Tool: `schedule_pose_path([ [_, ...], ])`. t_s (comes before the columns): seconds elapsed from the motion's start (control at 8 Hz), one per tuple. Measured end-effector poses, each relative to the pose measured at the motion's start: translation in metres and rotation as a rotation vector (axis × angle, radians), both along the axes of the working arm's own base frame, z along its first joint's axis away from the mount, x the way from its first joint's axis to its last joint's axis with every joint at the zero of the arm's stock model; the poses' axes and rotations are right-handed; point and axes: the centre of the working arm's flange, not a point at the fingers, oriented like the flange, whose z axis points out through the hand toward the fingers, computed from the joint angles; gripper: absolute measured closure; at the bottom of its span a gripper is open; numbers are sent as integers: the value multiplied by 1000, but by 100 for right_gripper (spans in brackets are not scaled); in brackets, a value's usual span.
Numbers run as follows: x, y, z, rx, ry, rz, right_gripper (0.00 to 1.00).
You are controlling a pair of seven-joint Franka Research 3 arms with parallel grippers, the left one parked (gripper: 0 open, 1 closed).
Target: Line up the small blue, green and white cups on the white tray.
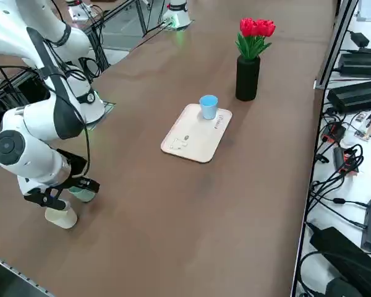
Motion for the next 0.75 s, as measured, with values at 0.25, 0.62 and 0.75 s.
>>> schedule_pose_path([
  [0.25, -3, -1, -13, 10, 5, -14, 37],
  [0.62, -2, 0, -14, 29, 13, -16, 96],
  [0.75, 0, 2, -7, 43, 16, -14, 97],
])
